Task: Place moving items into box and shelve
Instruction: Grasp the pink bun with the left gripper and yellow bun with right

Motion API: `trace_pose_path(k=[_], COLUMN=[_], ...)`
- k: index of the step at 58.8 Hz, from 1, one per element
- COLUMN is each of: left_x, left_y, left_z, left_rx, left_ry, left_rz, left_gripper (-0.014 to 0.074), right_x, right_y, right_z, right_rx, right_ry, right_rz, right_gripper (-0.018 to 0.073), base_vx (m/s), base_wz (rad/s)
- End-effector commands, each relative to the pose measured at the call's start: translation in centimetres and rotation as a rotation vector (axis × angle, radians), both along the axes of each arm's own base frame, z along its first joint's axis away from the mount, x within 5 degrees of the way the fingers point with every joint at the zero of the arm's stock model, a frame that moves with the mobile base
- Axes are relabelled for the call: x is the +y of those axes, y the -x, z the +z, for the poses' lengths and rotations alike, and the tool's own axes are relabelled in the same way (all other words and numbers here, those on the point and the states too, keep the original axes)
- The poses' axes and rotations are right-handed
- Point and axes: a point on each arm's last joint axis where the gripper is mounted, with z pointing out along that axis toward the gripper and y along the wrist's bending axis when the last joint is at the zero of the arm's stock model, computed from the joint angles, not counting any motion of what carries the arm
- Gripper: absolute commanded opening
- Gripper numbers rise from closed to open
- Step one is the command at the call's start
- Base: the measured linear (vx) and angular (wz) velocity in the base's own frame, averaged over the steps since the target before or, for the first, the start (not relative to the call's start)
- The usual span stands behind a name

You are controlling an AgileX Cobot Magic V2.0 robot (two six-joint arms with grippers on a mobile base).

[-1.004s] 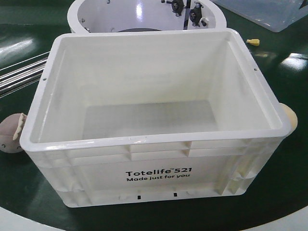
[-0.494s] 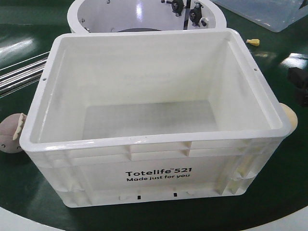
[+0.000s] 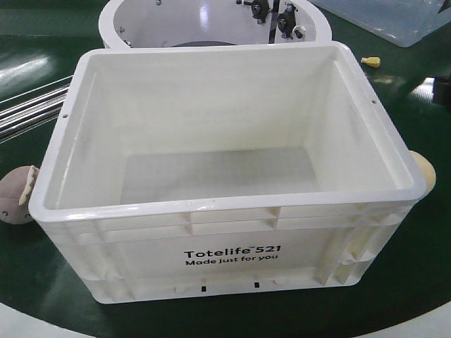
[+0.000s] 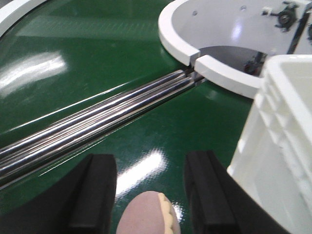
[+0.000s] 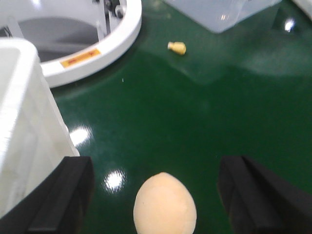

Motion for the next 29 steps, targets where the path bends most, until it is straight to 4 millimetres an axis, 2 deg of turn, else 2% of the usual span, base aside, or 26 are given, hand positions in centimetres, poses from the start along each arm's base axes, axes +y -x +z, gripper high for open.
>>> trace_pose_path(k=[1, 7, 13, 19, 29], left_x=[0.0, 0.4, 1.1, 1.4, 1.8], left_y=[-2.0, -4.1, -5.8, -6.8, -7.9], left_z=[1.3, -0.2, -1.8, -2.6, -4.4], left_rx=[-0.061, 0.013, 0.069, 0.074, 0.163], left_ry=[0.003, 0.019, 0.064, 0.072, 0.086], left_rz=[-0.004, 0.031, 0.086, 0.095, 0.123], left_gripper=[0.0451, 0.0451, 0.0449, 0.0415, 0.0393], right_x=[-0.1, -1.1, -4.0, -6.5, -7.1], right_y=[-1.9, -3.6, -4.5, -4.9, -5.7], right_z=[0.1, -2.1, -3.7, -4.9, -6.9], right_rx=[-0.036, 0.053, 0.107, 0.147, 0.213], right_ry=[0.014, -0.012, -0.076, -0.081, -0.172], right_rz=[0.002, -0.046, -0.162, -0.179, -0.088], right_gripper=[0.0585, 0.0585, 0.0579, 0.0551, 0.0508], base_vx=[0.0, 0.0, 0.0, 0.0, 0.0], base_wz=[0.0, 0.0, 0.0, 0.0, 0.0])
